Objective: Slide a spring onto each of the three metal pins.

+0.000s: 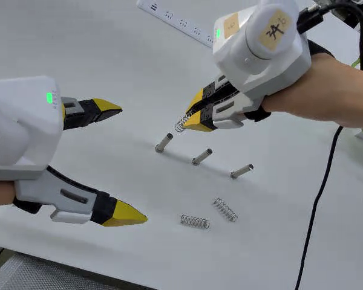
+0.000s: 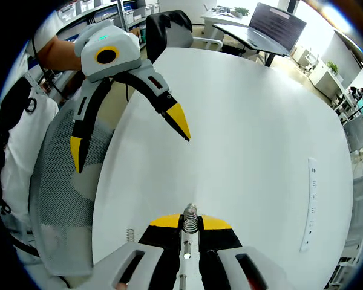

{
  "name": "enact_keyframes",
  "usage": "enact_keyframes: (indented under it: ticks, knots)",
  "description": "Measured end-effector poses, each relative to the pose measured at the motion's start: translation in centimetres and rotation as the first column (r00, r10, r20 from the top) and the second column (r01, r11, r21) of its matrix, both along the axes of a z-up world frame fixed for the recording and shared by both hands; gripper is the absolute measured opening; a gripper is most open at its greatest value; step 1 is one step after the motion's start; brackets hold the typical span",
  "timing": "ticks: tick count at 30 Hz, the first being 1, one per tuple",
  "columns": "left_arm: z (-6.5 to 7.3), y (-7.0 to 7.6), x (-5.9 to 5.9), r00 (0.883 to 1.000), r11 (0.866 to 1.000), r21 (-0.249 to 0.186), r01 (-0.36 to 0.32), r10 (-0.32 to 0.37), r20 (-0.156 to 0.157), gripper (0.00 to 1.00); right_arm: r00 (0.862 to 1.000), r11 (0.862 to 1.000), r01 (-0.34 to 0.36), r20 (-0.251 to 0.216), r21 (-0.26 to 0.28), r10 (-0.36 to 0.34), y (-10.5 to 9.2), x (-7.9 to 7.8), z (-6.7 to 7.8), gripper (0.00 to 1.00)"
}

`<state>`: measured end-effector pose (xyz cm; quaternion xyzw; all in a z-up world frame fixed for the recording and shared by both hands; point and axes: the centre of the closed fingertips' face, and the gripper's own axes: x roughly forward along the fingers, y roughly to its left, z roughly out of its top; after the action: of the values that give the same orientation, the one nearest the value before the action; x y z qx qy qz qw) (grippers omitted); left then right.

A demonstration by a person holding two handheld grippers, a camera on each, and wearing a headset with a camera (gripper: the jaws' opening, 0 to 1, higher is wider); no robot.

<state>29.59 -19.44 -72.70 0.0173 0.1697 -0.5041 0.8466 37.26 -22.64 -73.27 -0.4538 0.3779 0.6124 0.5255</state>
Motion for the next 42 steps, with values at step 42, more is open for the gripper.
enact_keyframes:
  ticks: [42]
  knots:
    - [-0.2, 0.1, 0.3, 1.0, 0.999, -0.05, -0.013, 0.012, -0.02, 0.97, 1.0, 0.999, -0.002, -0.03, -0.042, 0.001, 0.1, 0.4, -2.9, 0.06]
